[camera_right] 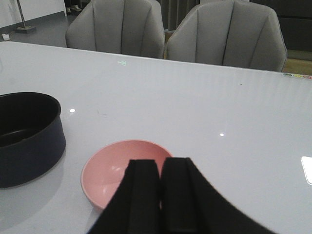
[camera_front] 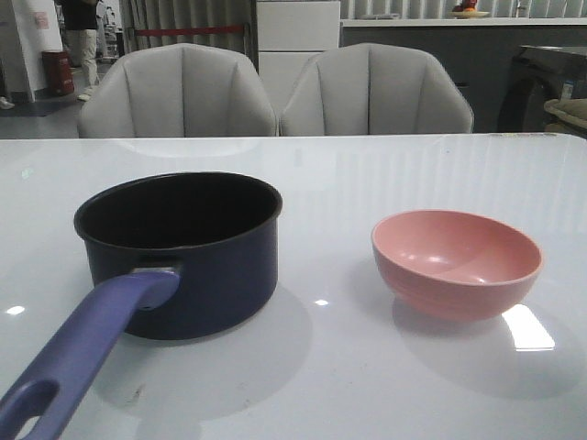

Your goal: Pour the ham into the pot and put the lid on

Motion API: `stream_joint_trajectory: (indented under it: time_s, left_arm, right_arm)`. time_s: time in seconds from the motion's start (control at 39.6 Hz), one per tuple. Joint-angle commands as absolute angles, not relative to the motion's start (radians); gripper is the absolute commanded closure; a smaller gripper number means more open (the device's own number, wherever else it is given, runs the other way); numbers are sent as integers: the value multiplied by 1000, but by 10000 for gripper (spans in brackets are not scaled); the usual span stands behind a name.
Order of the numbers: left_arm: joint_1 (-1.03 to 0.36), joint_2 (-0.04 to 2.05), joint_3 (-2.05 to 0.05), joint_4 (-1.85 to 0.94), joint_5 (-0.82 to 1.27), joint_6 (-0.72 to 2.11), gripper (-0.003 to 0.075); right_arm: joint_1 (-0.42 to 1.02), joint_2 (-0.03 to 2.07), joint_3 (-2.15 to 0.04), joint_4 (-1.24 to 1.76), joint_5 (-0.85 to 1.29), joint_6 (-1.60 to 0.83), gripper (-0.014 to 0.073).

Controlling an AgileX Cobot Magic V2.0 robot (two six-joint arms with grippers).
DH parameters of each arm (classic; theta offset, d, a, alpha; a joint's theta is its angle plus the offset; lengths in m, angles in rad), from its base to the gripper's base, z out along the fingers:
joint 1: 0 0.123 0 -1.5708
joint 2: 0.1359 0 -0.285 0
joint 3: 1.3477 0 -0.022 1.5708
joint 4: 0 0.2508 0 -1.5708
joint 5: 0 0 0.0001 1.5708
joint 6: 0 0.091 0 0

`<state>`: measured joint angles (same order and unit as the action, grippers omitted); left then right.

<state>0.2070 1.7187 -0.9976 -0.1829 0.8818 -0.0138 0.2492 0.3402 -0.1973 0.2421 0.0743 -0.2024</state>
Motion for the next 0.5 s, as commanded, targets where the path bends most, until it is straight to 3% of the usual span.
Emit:
stream_joint_trajectory:
  time_s: [0.0,0.15,0.28,0.48]
  left_arm:
    - [210,1699,-1019,-227,878,-9,204]
    - [210,1700,-1019,-234,852,-9,397]
    - [210,1700,-1019,-234,845,-9,513]
    - [210,1700,-1019,-234,843,-9,563]
  right_arm:
    - [249,346,-225,246,-10,-208,451]
    - [249,346,-225,246,-10,-208,451]
    - [249,346,-225,246,-10,-208,451]
    - [249,346,-225,246,-10,-208,451]
